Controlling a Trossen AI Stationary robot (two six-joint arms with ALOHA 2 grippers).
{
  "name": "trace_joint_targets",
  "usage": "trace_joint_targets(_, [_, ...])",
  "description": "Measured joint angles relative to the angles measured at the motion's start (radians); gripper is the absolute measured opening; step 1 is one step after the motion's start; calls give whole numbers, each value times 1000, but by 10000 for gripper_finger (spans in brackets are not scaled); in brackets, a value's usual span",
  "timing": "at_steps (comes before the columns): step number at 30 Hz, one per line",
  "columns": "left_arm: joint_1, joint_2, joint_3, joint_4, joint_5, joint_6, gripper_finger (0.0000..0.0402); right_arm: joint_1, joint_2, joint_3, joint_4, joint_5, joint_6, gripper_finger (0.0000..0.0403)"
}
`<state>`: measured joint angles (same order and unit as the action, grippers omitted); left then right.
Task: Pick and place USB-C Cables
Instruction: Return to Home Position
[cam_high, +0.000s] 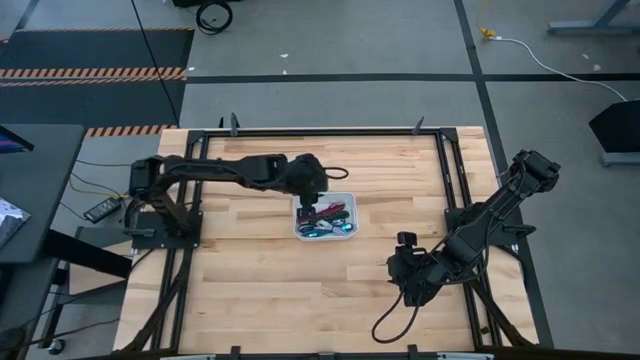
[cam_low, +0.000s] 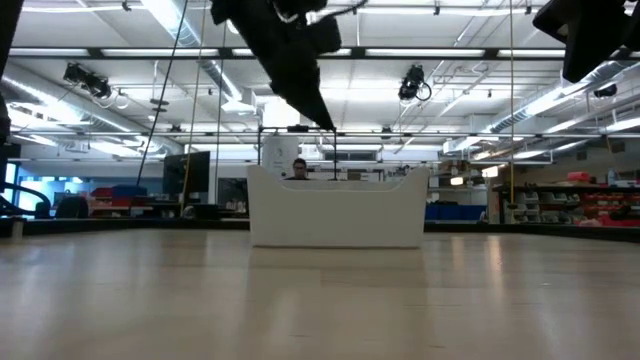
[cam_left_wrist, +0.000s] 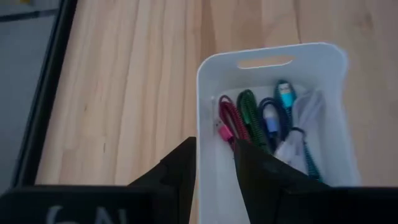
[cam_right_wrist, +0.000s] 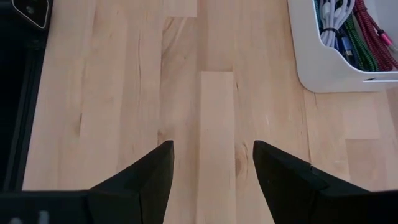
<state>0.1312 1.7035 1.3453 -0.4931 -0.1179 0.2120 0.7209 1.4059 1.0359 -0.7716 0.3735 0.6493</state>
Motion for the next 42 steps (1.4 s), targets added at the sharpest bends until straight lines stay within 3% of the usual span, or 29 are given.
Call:
trace_joint_targets(11, [-107, -94, -1, -297, -38, -181, 114, 47, 0, 0, -66, 0, 71, 226])
trace_joint_targets(16, [-198, -142, -2, -240, -293, -270, 83, 56, 0, 0, -110, 67, 114, 226])
trace_joint_targets(20, [-252, -193, -2, -77, -278, -246, 30, 54, 0, 0, -156, 203, 153, 215])
trace_joint_targets(24, [-283, -232, -2, 105, -145, -192, 8, 19, 0, 20, -169, 240, 100, 166])
trace_joint_targets(27, [-288, -246, -2, 193, -59, -155, 7, -33, -2, 59, -170, 243, 23, 89])
trace_joint_targets(29, [-285, -247, -1, 216, -35, -148, 5, -80, -2, 92, -169, 247, -57, 30])
trace_joint_targets(31, [-285, -246, -1, 207, -33, -148, 4, -137, -2, 124, -163, 244, -144, 13])
trace_joint_targets(34, [-285, -246, -17, 206, -32, -148, 4, -255, -2, 168, -121, 155, -299, 10])
trace_joint_targets(38, [-285, -255, -53, 195, -45, -149, 4, -432, -3, 188, -5, -79, -503, 5])
trace_joint_targets(42, [-272, -294, -110, 188, -91, -168, 4, -588, -8, 206, 47, -233, -603, 3])
